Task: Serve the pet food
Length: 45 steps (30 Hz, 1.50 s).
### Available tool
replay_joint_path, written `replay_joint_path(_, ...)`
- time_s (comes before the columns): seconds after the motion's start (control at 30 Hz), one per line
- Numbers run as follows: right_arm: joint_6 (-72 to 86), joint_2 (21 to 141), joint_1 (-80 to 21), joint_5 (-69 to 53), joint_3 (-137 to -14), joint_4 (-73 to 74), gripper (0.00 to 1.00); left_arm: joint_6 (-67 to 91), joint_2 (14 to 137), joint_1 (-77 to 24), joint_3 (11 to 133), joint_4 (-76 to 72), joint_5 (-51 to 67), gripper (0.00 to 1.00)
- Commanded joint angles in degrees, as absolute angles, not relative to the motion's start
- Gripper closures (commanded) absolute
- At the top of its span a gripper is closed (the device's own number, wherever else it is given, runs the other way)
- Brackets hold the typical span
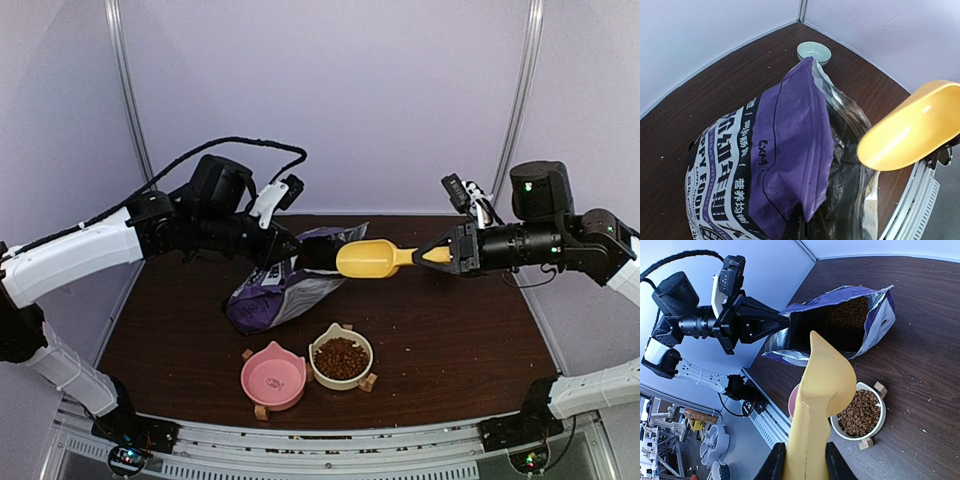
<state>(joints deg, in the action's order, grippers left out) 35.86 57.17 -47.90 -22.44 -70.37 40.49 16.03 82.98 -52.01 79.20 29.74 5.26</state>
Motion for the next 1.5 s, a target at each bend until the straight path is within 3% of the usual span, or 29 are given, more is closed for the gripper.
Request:
replay_joint_path(0.0, 33.2, 59.6, -48.3, -17.2, -74.3, 41.7, 0.84, 13.3, 82.1, -54.0, 82.2, 25.8, 7.2, 1.00)
replay_joint_path(0.3, 27.4, 69.7, -51.3, -7.0, -78.0, 46.9, 0.85, 12.0, 81.3, -54.9, 81.8, 26.0, 7.4, 1.00)
replay_joint_path(0.5, 24.5, 84.8, -56.3, 3.1, -82.6, 46.1, 0.85, 13.9, 82.4, -55.0, 81.3, 25.7, 5.7, 1.00)
replay_joint_path(0.73, 25.7, 102.1, -56.4, 6.3, -90.6, 44.3, 0.85, 16.5, 82.8, -55.1, 79.0, 23.1, 5.8, 1.00)
replay_joint_path(0.9, 26.3, 106.6, -56.4, -5.3, -90.5, 38.0, 0.85, 17.3, 83.3, -55.1, 77.4, 21.8, 6.3, 1.00)
replay_joint_path(1.13, 27.8, 103.6, -55.8, -25.5, -83.1, 25.2, 0.84, 17.8, 83.5, -55.2, 76.6, 20.3, 6.9, 1.00)
replay_joint_path(1.47, 31.1, 98.0, -53.7, -39.9, -76.6, 14.6, 0.84, 18.0, 82.9, -55.2, 76.8, 20.7, 5.9, 1.00)
